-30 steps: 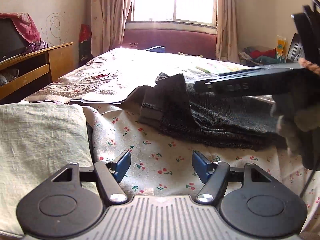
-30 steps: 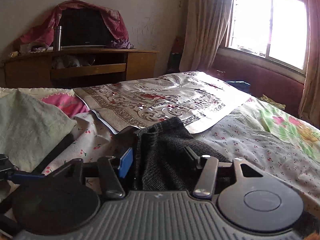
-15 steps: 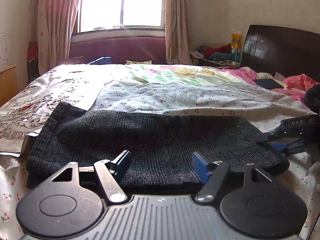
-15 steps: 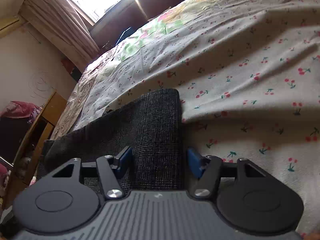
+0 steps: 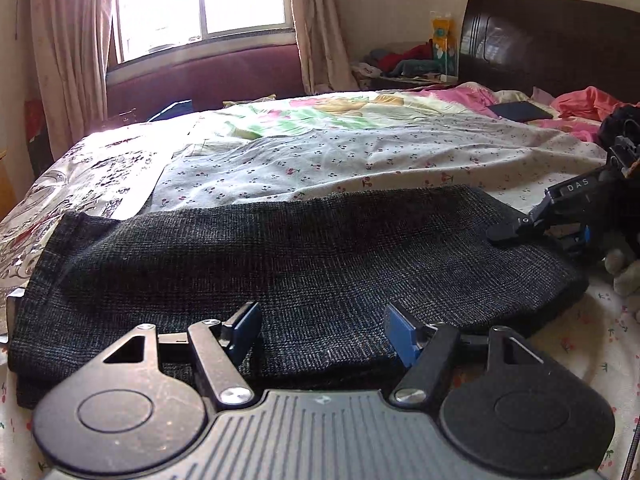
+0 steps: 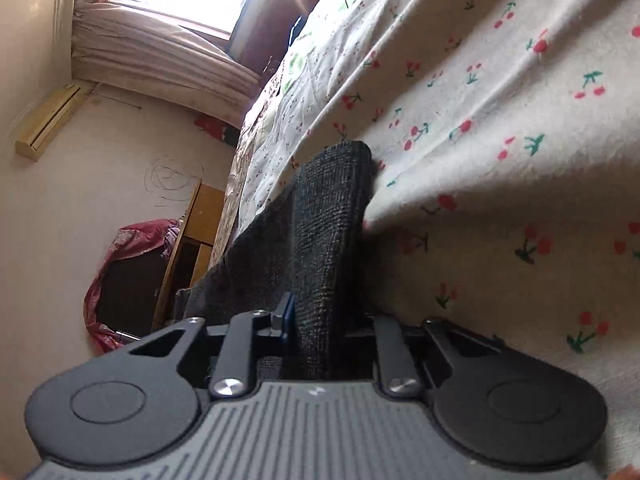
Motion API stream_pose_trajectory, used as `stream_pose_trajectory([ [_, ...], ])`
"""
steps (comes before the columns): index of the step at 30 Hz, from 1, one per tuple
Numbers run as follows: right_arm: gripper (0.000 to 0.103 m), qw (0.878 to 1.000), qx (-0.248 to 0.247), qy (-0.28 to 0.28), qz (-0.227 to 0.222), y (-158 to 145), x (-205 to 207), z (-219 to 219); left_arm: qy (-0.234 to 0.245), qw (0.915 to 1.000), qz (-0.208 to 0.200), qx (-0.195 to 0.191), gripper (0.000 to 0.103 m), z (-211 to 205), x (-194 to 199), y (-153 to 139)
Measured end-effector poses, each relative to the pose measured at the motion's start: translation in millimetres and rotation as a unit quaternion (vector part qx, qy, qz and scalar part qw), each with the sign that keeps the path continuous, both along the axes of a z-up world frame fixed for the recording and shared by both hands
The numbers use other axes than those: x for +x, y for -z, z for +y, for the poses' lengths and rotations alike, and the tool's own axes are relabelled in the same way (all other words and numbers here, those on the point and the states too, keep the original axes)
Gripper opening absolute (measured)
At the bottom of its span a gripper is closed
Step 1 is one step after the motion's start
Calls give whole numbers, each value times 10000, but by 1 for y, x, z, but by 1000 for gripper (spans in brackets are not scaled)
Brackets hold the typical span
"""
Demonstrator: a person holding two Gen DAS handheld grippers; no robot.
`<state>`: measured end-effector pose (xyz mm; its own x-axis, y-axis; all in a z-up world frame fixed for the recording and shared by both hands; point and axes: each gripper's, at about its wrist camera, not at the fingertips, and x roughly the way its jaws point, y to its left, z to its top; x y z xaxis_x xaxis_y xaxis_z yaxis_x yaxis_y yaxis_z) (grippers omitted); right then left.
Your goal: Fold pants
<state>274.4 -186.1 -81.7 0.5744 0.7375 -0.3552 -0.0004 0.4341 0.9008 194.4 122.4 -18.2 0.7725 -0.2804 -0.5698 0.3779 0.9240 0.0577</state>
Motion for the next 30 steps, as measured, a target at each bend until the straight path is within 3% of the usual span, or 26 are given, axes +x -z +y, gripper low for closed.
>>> stream_pose_trajectory([
  [1, 18, 10000, 68, -43, 8, -7, 2, 7, 11, 10000, 21, 44, 80, -2, 2, 0],
  [3, 18, 9979, 273, -402, -425, -32, -3, 24, 35, 9999, 15, 144, 80, -5, 3, -1],
  [5, 18, 9959, 22, -585, -688, -44, -10, 26, 102, 9998, -34, 189, 80, -6, 2, -5],
  [7, 20, 9978, -246, -483, -374, -30, -3, 20, 152, 9995, -48, 259, 80, -8, 2, -4],
  [8, 25, 9981, -494, -365, -12, -15, 5, 15, 155, 9994, -36, 300, 80, -9, 3, -2],
  [9, 14, 9985, -404, -370, 83, -6, 9, 13, 140, 9994, -19, 324, 80, -10, 5, 0],
  [13, 13, 9994, -163, -297, 42, -6, 26, 19, 105, 9996, 44, 258, 80, -16, 12, 2],
  [15, 9, 9996, 187, -203, 55, -9, 23, 18, 119, 9994, 88, 316, 80, -20, 15, 1],
  [18, 8, 9954, 961, -22, 24, -5, -2, 8, 376, 9982, 320, 328, 75, -35, 15, 4],
  [21, 8, 9904, 1372, 79, 137, 9, -18, 4, 709, 9949, 346, 626, 68, -64, 10, 12],
  [23, 8, 9904, 1368, 39, 189, 8, -16, 0, 852, 9937, 439, 575, 51, -80, 10, 11],
  [25, 8, 9908, 1339, 57, 200, 4, -15, -9, 996, 9918, 403, 691, 43, -97, 6, 5],
  [27, 8, 9911, 1310, 105, 190, 2, -14, -15, 1167, 9893, 383, 781, 42, -109, 3, 0],
  [30, 8, 9938, 1046, 361, 132, -10, -25, -49, 1406, 9873, 550, 489, 42, -128, 2, -7],
])
